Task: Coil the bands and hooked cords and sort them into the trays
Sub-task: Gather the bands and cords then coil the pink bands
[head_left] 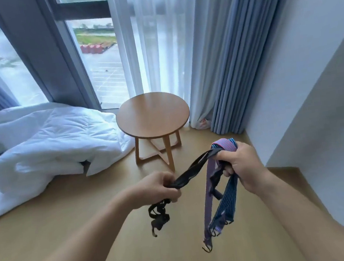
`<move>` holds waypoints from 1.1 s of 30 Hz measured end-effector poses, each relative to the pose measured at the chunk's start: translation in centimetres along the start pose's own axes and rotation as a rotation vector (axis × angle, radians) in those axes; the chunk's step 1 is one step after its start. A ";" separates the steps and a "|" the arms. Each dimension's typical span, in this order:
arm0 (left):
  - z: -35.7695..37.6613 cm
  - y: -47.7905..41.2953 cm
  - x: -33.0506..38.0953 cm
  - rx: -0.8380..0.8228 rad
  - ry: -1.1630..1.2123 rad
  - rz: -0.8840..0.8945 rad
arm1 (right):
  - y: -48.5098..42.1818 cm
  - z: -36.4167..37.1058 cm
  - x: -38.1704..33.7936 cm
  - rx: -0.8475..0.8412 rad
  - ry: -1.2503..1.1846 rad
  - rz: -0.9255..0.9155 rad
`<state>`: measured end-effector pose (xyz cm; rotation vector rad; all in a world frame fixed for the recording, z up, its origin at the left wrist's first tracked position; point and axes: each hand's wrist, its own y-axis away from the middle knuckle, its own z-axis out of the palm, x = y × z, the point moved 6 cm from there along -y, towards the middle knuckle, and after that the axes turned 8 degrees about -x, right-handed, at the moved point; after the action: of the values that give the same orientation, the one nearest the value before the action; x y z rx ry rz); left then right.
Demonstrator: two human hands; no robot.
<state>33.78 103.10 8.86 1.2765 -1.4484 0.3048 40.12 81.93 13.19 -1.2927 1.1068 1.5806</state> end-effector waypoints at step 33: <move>23.0 -0.9 26.2 -0.302 1.175 0.239 | 25.8 -7.6 1.1 0.247 0.023 -0.233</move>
<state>27.48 71.57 22.25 0.4662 -0.5703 0.7969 17.78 67.01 14.95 -1.2267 1.0849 1.2204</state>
